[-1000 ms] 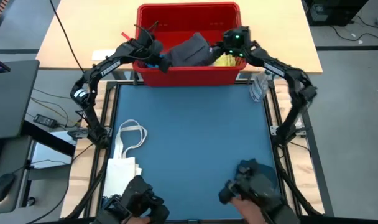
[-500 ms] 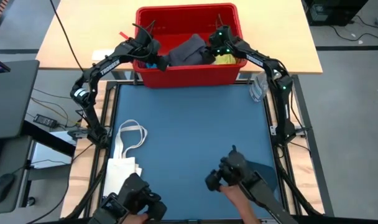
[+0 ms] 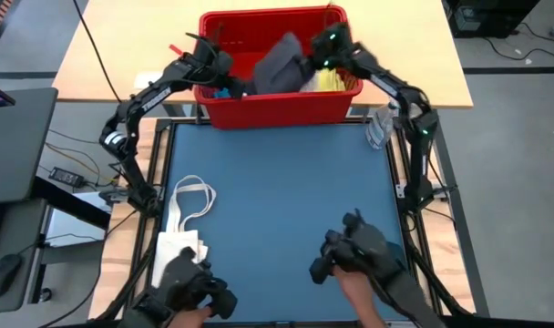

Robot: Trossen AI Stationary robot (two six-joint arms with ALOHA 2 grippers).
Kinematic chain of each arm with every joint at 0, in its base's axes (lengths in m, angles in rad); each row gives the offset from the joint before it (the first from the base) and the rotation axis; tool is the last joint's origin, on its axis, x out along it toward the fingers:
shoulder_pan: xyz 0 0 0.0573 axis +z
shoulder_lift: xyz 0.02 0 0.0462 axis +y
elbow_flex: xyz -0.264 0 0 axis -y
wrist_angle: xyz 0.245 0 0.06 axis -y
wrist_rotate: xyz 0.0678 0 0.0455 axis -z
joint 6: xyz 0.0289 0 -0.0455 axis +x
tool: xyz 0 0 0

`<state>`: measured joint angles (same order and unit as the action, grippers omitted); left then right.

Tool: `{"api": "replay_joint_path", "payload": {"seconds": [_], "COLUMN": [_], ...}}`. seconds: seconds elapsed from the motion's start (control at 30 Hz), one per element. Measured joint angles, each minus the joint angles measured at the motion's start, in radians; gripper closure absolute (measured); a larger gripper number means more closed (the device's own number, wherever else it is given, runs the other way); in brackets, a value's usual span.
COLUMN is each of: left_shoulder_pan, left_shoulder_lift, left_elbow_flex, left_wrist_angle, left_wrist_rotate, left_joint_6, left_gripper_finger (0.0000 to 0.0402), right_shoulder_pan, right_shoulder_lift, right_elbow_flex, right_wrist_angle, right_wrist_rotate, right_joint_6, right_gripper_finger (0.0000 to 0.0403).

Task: Fold Laundry from Bin
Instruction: Remove the gray shorts from the bin

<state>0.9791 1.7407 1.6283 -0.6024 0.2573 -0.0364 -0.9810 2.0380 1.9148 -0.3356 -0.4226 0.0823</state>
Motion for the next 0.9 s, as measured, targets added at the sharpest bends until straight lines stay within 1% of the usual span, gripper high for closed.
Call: {"api": "replay_joint_path", "payload": {"seconds": [0.17, 0.23, 0.33, 0.47, 0.53, 0.57, 0.63, 0.73, 0.8, 0.9], "left_shoulder_pan": [0.049, 0.058, 0.062, 0.048, 0.033, 0.023, -0.001, -0.044, -0.07, -0.117], "left_shoulder_lift": [-0.101, -0.154, -0.237, -0.318, -0.356, -0.376, -0.412, -0.458, -0.482, -0.5], "left_elbow_flex": [0.0, 0.0, 0.002, 0.002, 0.002, 0.002, 0.002, 0.002, 0.002, 0.002], "left_wrist_angle": [0.074, 0.124, 0.159, 0.157, 0.137, 0.115, 0.061, -0.029, -0.079, -0.127], "left_wrist_rotate": [-0.005, -0.002, 0.035, 0.137, 0.196, 0.219, 0.238, 0.238, 0.238, 0.237], "left_joint_6": [-0.001, -0.001, 0.0, 0.003, -0.002, -0.002, 0.003, 0.036, 0.064, 0.068], "left_gripper_finger": [0.0257, 0.0257, 0.0257, 0.0257, 0.0257, 0.0257, 0.0257, 0.0257, 0.0257, 0.0257], "right_shoulder_pan": [0.024, 0.051, 0.12, 0.256, 0.352, 0.408, 0.529, 0.716, 0.84, 1.008], "right_shoulder_lift": [-0.192, -0.263, -0.358, -0.456, -0.493, -0.509, -0.537, -0.561, -0.573, -0.576], "right_elbow_flex": [0.001, 0.002, 0.002, 0.003, 0.003, 0.003, 0.003, -0.009, -0.063, -0.201], "right_wrist_angle": [0.043, 0.032, -0.037, -0.222, -0.324, -0.372, -0.464, -0.587, -0.632, -0.628], "right_wrist_rotate": [0.017, -0.007, -0.047, -0.03, 0.034, 0.088, 0.218, 0.414, 0.527, 0.669], "right_joint_6": [-0.016, -0.017, -0.019, -0.002, 0.022, 0.033, 0.066, 0.147, 0.224, 0.384], "right_gripper_finger": [0.0385, 0.0385, 0.0385, 0.0385, 0.0385, 0.0385, 0.0385, 0.0385, 0.0385, 0.0385]}}
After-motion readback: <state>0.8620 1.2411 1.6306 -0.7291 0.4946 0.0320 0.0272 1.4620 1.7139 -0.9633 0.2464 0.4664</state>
